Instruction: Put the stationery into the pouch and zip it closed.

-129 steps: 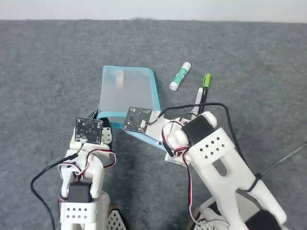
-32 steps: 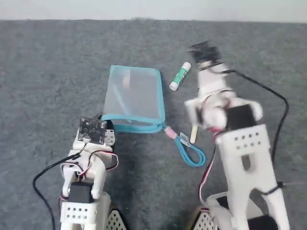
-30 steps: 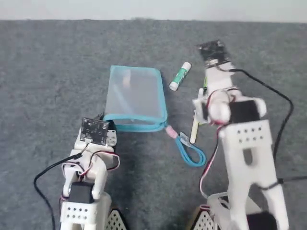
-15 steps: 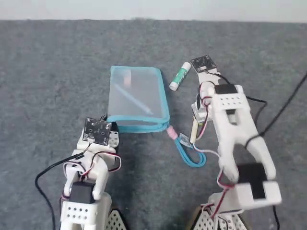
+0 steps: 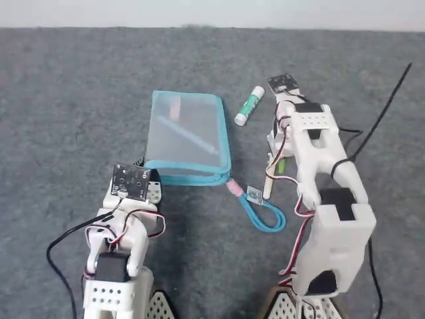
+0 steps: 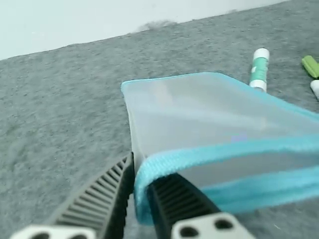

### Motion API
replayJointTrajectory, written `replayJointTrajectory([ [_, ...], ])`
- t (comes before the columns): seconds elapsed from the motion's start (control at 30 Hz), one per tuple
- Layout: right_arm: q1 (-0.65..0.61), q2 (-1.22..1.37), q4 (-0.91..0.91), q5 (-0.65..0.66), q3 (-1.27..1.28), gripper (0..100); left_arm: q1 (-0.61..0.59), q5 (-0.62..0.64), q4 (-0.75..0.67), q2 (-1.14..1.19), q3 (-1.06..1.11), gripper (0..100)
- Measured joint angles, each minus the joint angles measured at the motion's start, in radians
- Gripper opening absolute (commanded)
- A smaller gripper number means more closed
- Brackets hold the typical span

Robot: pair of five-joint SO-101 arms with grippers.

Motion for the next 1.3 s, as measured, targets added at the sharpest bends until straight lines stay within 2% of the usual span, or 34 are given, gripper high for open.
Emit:
replayJointTrajectory([
  [0.27,0.003,0.044,0.0,-0.026,-0.017,17.3,-0.008,0.0,0.0,0.0,0.0,1],
  [0.5,0.026,0.068,-0.005,-0.031,-0.035,1.1,-0.008,0.0,0.0,0.0,0.0,1],
  [0.8,0.057,0.049,0.083,-0.037,-0.037,0.7,-0.008,0.0,-0.002,0.0,0.0,1],
  [0.93,0.095,-0.068,0.167,-0.035,-0.035,0.7,-0.006,0.0,-0.02,0.0,0.003,1],
  [1.1,0.084,-0.307,0.267,0.069,0.054,0.7,-0.006,0.0,-0.021,0.0,0.003,1],
  [1.3,-0.037,-0.69,0.292,0.221,0.296,0.7,-0.006,0.0,-0.021,0.0,0.003,1],
])
